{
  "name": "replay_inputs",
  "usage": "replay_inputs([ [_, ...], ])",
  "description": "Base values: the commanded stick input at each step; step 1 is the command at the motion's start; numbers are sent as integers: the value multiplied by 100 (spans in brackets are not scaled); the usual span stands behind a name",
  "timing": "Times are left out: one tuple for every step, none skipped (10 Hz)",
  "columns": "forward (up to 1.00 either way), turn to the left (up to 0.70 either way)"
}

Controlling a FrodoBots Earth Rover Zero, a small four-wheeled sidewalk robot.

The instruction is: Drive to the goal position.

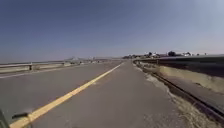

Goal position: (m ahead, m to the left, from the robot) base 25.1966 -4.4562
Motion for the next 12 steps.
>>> replay_inputs([
  [50, 0],
  [50, 0],
  [50, 0],
  [50, 0],
  [50, 0],
  [50, 0],
  [50, 0],
  [50, 0],
  [50, 0],
  [50, 0],
  [50, 0],
  [50, 0],
])
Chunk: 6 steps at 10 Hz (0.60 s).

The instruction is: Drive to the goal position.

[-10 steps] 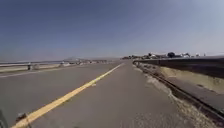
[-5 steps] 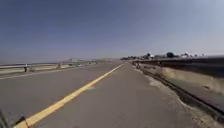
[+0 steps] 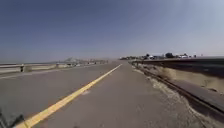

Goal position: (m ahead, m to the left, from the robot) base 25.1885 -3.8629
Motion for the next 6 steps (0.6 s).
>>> replay_inputs([
  [50, 0],
  [50, 0],
  [50, 0],
  [50, 0],
  [50, 0],
  [50, 0],
])
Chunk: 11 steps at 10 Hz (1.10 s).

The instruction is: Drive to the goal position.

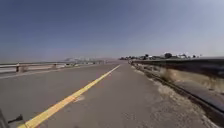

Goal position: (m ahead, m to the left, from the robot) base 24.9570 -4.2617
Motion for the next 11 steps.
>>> replay_inputs([
  [50, 0],
  [50, 0],
  [50, 0],
  [50, 0],
  [50, 0],
  [50, 0],
  [50, 0],
  [50, 0],
  [50, 0],
  [50, 0],
  [50, 0],
])
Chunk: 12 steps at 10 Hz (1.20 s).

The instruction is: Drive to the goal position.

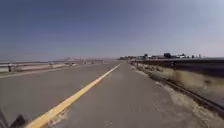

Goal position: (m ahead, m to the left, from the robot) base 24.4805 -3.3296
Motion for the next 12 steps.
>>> replay_inputs([
  [50, 0],
  [50, 0],
  [50, 0],
  [50, 0],
  [50, 0],
  [50, 0],
  [50, 0],
  [50, 0],
  [50, 0],
  [50, 0],
  [50, 0],
  [50, 0],
])
